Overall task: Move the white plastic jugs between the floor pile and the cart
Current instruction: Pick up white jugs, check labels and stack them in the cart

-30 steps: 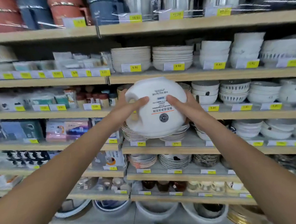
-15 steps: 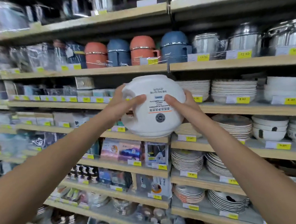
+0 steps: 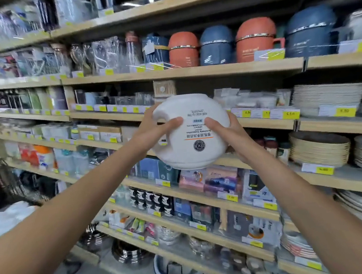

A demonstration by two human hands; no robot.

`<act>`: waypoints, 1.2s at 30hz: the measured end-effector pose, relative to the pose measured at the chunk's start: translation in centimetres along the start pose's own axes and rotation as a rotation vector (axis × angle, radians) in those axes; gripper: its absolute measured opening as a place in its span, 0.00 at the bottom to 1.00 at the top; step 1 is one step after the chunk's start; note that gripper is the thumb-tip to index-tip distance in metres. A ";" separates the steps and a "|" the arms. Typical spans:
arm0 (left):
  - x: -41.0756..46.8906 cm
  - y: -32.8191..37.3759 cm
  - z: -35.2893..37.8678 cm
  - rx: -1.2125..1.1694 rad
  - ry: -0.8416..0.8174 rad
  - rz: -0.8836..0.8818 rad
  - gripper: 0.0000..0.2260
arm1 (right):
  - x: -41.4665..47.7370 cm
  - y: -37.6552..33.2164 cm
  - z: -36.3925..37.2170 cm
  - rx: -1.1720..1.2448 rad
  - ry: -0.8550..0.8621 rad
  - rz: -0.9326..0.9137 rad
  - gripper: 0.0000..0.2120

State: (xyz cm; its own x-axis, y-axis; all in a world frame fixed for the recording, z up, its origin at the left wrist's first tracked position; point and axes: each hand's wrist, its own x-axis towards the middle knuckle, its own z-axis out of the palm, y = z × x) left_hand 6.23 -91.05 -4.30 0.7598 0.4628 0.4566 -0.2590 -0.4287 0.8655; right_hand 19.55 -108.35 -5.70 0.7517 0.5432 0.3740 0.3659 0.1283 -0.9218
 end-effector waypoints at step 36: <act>1.5 -48.7 -50.6 -0.075 0.510 -0.882 0.32 | 22.6 35.3 68.4 -0.026 -0.906 0.649 0.31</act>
State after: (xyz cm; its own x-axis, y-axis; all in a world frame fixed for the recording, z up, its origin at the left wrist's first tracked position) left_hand -10.19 -30.19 -35.37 0.3576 0.8731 -0.3313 0.2201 0.2660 0.9385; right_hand 11.90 -34.84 -36.77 0.1303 0.9071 -0.4002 0.0682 -0.4109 -0.9091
